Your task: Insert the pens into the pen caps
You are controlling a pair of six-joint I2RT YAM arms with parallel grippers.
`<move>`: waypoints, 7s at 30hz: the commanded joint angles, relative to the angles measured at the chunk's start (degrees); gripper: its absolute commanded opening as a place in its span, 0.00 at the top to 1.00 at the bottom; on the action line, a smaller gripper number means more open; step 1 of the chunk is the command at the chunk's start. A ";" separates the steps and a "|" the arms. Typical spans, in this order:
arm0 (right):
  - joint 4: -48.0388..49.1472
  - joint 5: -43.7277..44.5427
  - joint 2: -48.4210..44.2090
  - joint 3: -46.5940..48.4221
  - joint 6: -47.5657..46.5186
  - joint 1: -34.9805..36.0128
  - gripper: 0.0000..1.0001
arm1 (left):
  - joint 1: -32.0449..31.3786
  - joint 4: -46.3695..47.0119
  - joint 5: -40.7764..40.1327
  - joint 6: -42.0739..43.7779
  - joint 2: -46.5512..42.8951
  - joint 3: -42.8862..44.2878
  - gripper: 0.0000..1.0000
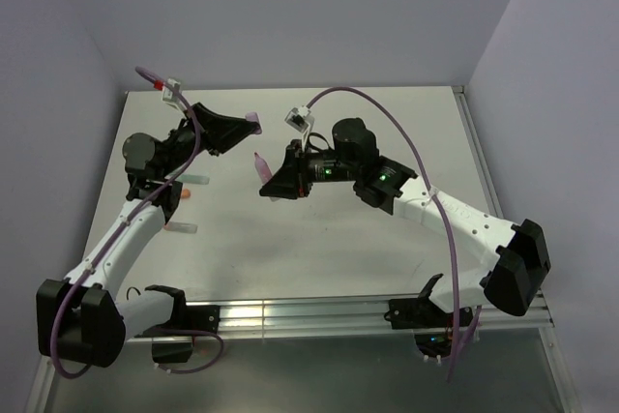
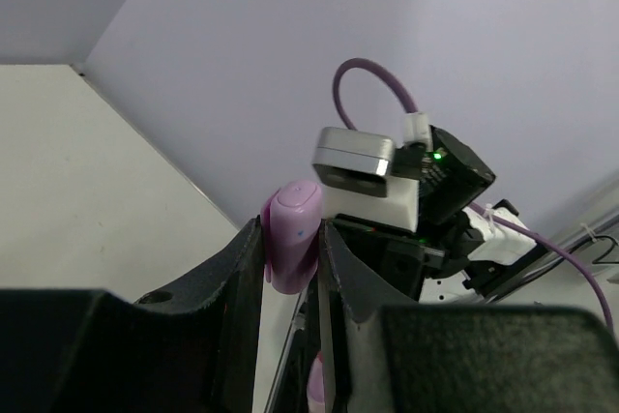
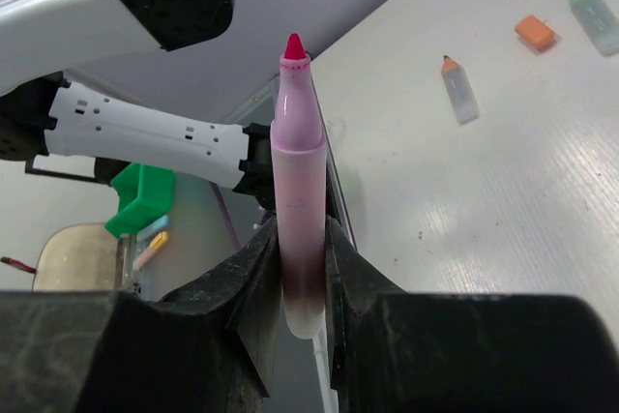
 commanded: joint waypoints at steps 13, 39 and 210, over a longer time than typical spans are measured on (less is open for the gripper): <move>2.46 -0.28 -1.52 0.42 1.70 -3.81 1.00 | -0.01 10.85 2.63 -3.98 -1.47 -2.84 1.00; 1.93 -0.81 -0.99 1.13 1.88 -3.98 1.00 | -0.54 10.77 2.45 -4.16 1.17 -2.49 1.00; 9.66 -1.42 -12.42 -4.32 3.46 -6.09 1.00 | -12.67 -25.10 -10.30 23.97 -12.20 9.63 0.27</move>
